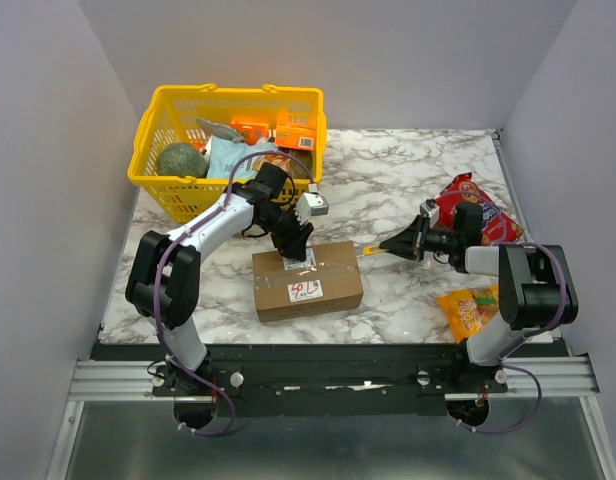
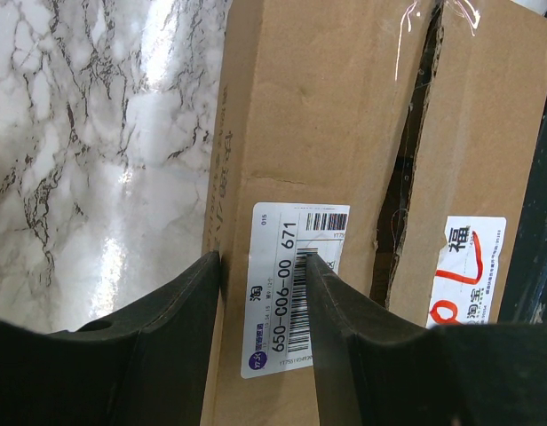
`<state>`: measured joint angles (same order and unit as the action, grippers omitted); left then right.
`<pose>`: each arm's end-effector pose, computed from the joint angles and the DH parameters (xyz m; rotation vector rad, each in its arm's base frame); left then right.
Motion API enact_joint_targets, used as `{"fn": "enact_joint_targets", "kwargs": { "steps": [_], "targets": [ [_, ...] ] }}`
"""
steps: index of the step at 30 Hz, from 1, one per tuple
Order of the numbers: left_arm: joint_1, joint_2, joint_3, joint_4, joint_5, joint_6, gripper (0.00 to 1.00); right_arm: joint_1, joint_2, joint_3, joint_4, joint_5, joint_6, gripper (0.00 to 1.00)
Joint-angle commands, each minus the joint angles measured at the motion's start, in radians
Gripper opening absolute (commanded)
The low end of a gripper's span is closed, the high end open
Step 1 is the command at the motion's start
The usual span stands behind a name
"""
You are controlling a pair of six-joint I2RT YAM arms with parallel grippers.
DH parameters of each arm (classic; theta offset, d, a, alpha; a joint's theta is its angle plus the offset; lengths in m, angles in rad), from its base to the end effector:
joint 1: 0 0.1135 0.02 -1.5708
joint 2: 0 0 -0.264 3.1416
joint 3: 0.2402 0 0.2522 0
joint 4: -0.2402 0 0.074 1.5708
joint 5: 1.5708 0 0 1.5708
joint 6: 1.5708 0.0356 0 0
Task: Unpack the express box
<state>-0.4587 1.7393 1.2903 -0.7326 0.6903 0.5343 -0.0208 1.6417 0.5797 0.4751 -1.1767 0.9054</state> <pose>0.3033 -0.1751 0.2276 1.3944 2.1887 -0.9108 0.2840 0.0270 0.1436 0.2679 2.2264 1.7575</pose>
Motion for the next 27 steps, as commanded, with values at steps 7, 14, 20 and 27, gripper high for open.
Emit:
{"fn": "enact_joint_targets", "kwargs": {
  "steps": [7,14,20,27],
  "targets": [
    [-0.008,0.083,-0.039,0.035,-0.167,0.020,0.50,0.002,-0.025,0.048,-0.245,-0.072,-0.148,0.00],
    [-0.008,0.091,-0.042,0.048,-0.195,0.016,0.50,0.002,-0.034,0.045,-0.270,-0.090,-0.171,0.00],
    [-0.008,0.091,-0.048,0.053,-0.209,0.015,0.50,-0.001,-0.039,0.048,-0.331,-0.110,-0.217,0.00],
    [-0.008,0.098,-0.046,0.062,-0.215,0.012,0.50,-0.007,-0.057,0.042,-0.389,-0.120,-0.281,0.00]
  ]
}}
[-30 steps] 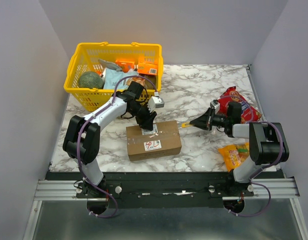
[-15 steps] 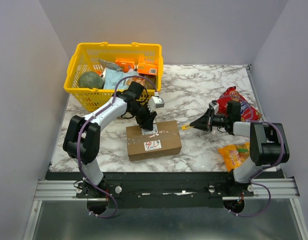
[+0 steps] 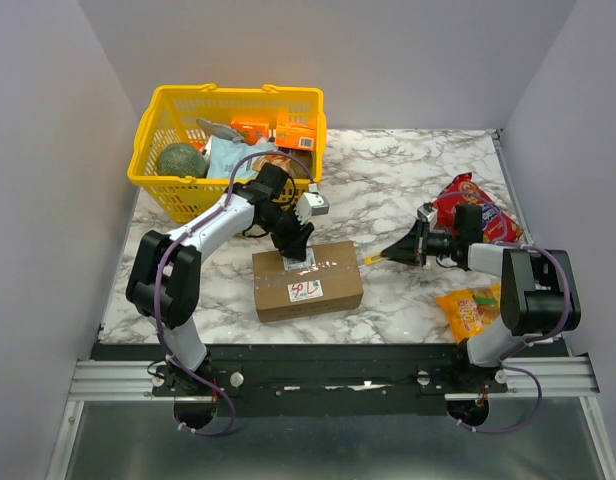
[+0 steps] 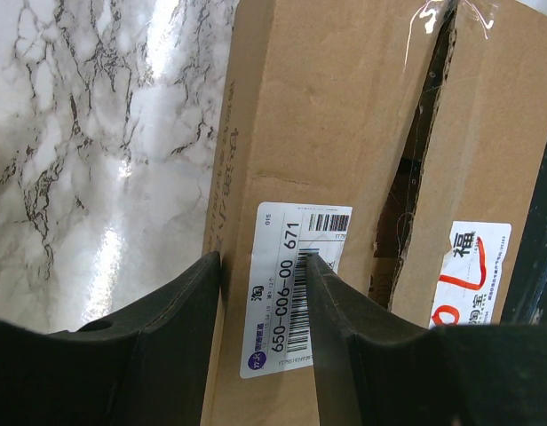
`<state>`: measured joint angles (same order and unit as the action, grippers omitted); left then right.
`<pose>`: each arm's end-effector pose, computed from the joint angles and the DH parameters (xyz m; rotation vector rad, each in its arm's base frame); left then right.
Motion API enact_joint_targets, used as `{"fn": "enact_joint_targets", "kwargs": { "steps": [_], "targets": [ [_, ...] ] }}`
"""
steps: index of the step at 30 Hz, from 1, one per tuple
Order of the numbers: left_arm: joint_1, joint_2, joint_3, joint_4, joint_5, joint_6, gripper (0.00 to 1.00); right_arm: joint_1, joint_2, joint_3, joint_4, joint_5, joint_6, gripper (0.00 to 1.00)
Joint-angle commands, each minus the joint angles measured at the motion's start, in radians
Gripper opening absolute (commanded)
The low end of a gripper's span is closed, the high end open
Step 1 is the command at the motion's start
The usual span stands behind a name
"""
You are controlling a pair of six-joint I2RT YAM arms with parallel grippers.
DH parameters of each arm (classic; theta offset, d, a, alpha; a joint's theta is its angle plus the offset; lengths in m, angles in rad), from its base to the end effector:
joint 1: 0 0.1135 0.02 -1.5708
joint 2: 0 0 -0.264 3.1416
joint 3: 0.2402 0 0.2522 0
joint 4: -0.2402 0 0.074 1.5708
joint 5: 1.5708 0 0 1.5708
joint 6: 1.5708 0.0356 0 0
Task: Unpack the express box
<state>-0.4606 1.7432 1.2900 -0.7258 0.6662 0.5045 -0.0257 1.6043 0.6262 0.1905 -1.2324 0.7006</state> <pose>0.3044 -0.1756 0.2260 1.3667 2.2236 -0.8894 0.2768 0.0265 0.1469 0.1808 2.2933 1.7773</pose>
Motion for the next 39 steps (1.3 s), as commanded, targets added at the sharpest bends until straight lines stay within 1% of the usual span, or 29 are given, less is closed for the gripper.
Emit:
{"fn": "enact_joint_targets", "kwargs": {
  "steps": [1,12,23,26,27,28,31,35,36,37,38,39],
  "targets": [
    [-0.006,0.095,-0.044,0.055,-0.197,0.040,0.50,-0.002,-0.020,-0.005,-0.117,-0.065,-0.082,0.00],
    [-0.006,0.102,-0.043,0.065,-0.212,0.039,0.50,-0.002,-0.027,-0.014,-0.149,-0.098,-0.122,0.00],
    [-0.006,0.105,-0.041,0.068,-0.217,0.039,0.50,-0.003,-0.069,-0.014,-0.244,-0.105,-0.191,0.00],
    [-0.006,0.104,-0.037,0.065,-0.214,0.048,0.50,-0.016,-0.095,0.007,-0.308,-0.093,-0.246,0.00],
    [-0.006,0.102,-0.037,0.065,-0.215,0.049,0.50,-0.017,-0.113,0.032,-0.342,-0.087,-0.304,0.00],
    [-0.006,0.099,-0.037,0.065,-0.215,0.052,0.50,-0.022,-0.122,0.044,-0.424,-0.072,-0.337,0.00],
    [-0.007,0.093,-0.032,0.069,-0.218,0.057,0.50,-0.029,-0.176,0.070,-0.546,-0.021,-0.449,0.00],
    [-0.009,0.084,-0.018,0.074,-0.218,0.065,0.51,-0.033,-0.228,0.105,-0.686,0.017,-0.568,0.00],
    [-0.009,0.078,-0.018,0.074,-0.214,0.065,0.51,-0.033,-0.239,0.119,-0.718,0.031,-0.634,0.00],
    [-0.010,0.075,-0.017,0.075,-0.211,0.066,0.51,-0.033,-0.254,0.135,-0.777,0.063,-0.665,0.00],
    [-0.010,0.072,-0.017,0.077,-0.205,0.066,0.51,-0.033,-0.259,0.170,-0.802,0.085,-0.690,0.00],
    [-0.015,0.064,-0.017,0.077,-0.198,0.071,0.51,-0.033,-0.270,0.187,-0.822,0.112,-0.758,0.00]
  ]
}}
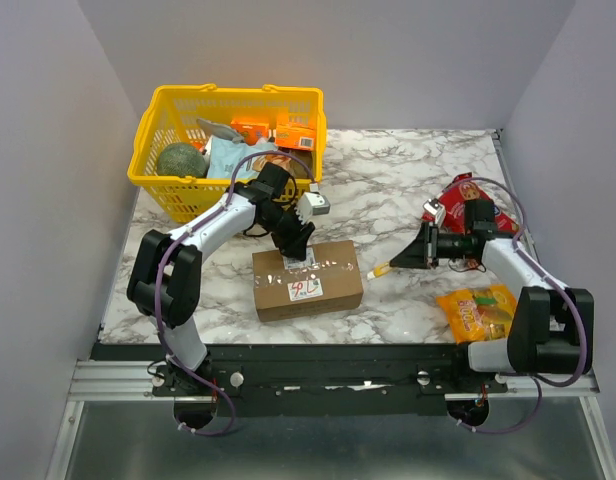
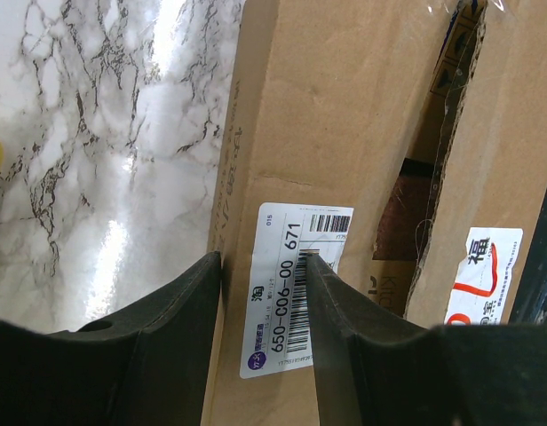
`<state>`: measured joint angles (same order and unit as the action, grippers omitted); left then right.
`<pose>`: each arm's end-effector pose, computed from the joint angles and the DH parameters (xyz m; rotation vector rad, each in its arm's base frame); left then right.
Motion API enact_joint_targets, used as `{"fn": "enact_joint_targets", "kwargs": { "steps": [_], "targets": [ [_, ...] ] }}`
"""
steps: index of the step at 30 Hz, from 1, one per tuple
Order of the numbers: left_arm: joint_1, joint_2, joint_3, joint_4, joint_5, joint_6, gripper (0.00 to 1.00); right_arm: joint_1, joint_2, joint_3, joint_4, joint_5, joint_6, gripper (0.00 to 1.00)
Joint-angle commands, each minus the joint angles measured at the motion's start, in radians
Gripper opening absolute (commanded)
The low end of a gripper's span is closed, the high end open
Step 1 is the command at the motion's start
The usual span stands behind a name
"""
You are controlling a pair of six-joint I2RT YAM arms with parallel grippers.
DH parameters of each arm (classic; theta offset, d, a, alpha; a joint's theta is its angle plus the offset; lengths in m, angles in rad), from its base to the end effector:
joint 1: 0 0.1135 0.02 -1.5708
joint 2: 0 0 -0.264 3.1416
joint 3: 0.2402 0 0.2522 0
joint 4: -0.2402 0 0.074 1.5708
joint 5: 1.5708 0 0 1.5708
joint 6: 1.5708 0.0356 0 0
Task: Unpack the express box
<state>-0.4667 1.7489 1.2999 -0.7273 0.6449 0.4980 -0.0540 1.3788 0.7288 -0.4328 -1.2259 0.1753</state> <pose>0.3055 -0.1779 0.2265 1.3666 2.2339 -0.8647 0.2427 0.0204 0.1962 -0.1348 2.2939 1.6231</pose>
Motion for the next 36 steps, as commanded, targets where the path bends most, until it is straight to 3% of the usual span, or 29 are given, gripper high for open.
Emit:
{"fn": "enact_joint_targets", "kwargs": {
  "steps": [1,11,14,21,27,30,36],
  "targets": [
    [-0.013,0.052,-0.027,0.077,-0.174,0.080,0.51,-0.004,-0.059,0.099,-0.205,0.153,-0.252,0.00],
    [-0.116,-0.071,0.064,0.065,-0.186,0.087,0.57,-0.004,-0.288,0.270,-0.155,0.240,-0.447,0.00],
    [-0.124,-0.121,0.146,0.071,-0.147,0.060,0.58,-0.004,-0.360,0.265,-0.107,0.246,-0.514,0.00],
    [-0.127,-0.212,0.283,0.114,-0.018,0.031,0.60,0.011,-0.366,0.375,-0.162,0.232,-0.663,0.01],
    [-0.151,-0.337,0.240,0.253,0.084,-0.061,0.62,0.236,-0.275,0.613,-0.329,0.384,-0.848,0.01],
    [-0.184,-0.409,0.177,0.310,0.096,-0.067,0.66,0.278,-0.264,0.630,-0.350,0.350,-0.910,0.01],
    [-0.237,-0.411,0.194,0.243,0.044,-0.021,0.68,0.358,-0.297,0.571,-0.233,0.322,-0.905,0.00]
  ]
}}
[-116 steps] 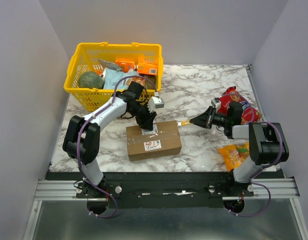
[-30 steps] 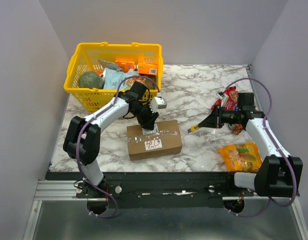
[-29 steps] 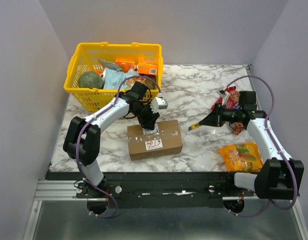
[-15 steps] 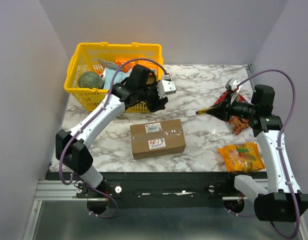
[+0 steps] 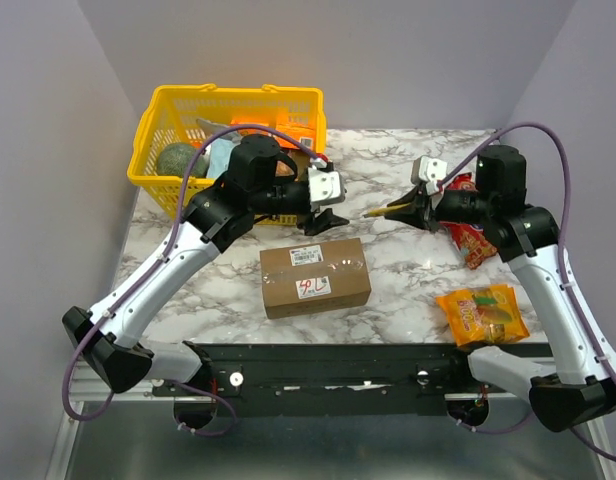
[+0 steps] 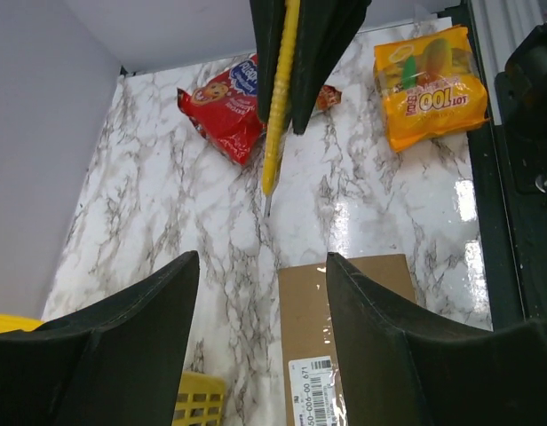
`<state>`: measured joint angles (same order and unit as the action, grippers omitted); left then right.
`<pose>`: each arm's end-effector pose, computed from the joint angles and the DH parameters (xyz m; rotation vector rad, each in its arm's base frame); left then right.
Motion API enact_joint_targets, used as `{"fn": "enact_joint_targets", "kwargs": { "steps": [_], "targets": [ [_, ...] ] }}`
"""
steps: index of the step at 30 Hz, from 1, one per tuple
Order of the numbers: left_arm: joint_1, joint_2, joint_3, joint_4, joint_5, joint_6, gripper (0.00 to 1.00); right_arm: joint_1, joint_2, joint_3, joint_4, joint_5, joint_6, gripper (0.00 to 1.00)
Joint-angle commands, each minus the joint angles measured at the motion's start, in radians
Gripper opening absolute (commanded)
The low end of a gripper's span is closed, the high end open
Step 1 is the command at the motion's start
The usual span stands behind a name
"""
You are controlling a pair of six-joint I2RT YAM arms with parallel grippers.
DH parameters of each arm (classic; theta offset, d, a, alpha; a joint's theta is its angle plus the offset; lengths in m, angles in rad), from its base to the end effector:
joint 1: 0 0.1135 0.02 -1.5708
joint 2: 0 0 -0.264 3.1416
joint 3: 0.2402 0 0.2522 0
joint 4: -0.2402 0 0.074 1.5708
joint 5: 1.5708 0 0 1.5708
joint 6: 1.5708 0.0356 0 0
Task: Unpack the express box
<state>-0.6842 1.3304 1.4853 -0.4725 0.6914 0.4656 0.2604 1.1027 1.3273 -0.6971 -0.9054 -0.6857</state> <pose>0.2075 -0.1985 0.4353 1.3943 1.2752 -0.7990 0.1974 0.0816 0.4185 -1.3152 1.3773 0.6321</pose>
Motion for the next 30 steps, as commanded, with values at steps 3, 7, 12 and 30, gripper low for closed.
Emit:
{"fn": "enact_joint_targets", "kwargs": {
  "steps": [3,7,12,30],
  "targets": [
    [-0.028,0.027,0.033,-0.040,0.003,0.005,0.68,0.094,-0.026,-0.045,0.094,-0.012,-0.019,0.00],
    [-0.046,0.041,0.033,-0.081,0.000,0.057,0.67,0.169,-0.027,-0.068,0.218,0.011,0.040,0.00],
    [-0.064,0.064,0.029,-0.042,-0.003,0.033,0.64,0.209,0.002,-0.019,0.171,0.025,-0.001,0.01],
    [-0.006,0.008,0.004,-0.184,-0.142,0.077,0.00,0.238,-0.037,-0.073,0.338,0.466,0.363,0.83]
  ]
}}
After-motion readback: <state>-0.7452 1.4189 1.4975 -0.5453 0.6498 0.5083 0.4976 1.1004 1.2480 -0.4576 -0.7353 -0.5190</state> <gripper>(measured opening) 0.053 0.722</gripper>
